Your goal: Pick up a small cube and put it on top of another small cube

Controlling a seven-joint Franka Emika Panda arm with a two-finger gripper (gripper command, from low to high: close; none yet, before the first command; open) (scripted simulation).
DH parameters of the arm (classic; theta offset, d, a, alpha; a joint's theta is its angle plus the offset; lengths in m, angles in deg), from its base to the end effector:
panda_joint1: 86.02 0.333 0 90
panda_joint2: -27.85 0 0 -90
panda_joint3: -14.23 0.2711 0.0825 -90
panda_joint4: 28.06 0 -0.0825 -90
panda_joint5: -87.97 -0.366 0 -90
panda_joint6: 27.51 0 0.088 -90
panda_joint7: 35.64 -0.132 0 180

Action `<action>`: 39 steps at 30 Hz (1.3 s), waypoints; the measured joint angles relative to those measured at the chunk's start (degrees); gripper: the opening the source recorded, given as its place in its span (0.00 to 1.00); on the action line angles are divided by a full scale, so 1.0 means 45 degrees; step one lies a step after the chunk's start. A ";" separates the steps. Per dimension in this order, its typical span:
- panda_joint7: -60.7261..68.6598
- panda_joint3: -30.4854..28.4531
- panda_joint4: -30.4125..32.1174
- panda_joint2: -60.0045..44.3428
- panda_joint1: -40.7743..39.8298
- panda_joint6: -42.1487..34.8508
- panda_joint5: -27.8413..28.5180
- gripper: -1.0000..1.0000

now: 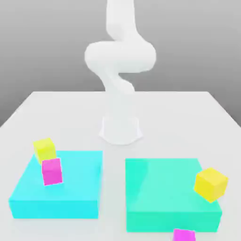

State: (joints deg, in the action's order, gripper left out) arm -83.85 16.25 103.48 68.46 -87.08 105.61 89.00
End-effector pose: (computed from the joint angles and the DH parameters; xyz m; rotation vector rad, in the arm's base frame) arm 0.4073 0.0095 0.6302 -2.4861 1.0762 -0.9745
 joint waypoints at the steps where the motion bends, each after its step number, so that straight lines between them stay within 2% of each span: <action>1: -0.0221 0.0200 -0.0024 -0.0500 -0.0106 0.0127 0.0093 0.50; 16: -0.3800 0.2315 -0.0352 -0.7469 -0.0749 0.1893 0.2053 0.50; 23: -0.5251 0.2482 -0.0492 -1.0657 -0.0222 0.2749 0.2657 0.50; 30: -0.6080 0.2704 -0.0591 -1.3677 0.0277 0.3714 0.2373 0.50; 34: -0.6602 0.2216 -0.0951 -1.5517 0.0741 0.4952 0.2895 0.50; 35: -0.6714 0.2064 -0.1040 -1.5901 0.0864 0.5237 0.3042 0.00; 39: -0.6713 0.2066 -0.1039 -1.5902 0.0863 0.5251 0.3041 0.00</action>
State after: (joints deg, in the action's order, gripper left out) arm -114.05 25.55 98.80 -3.10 -83.20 129.23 102.69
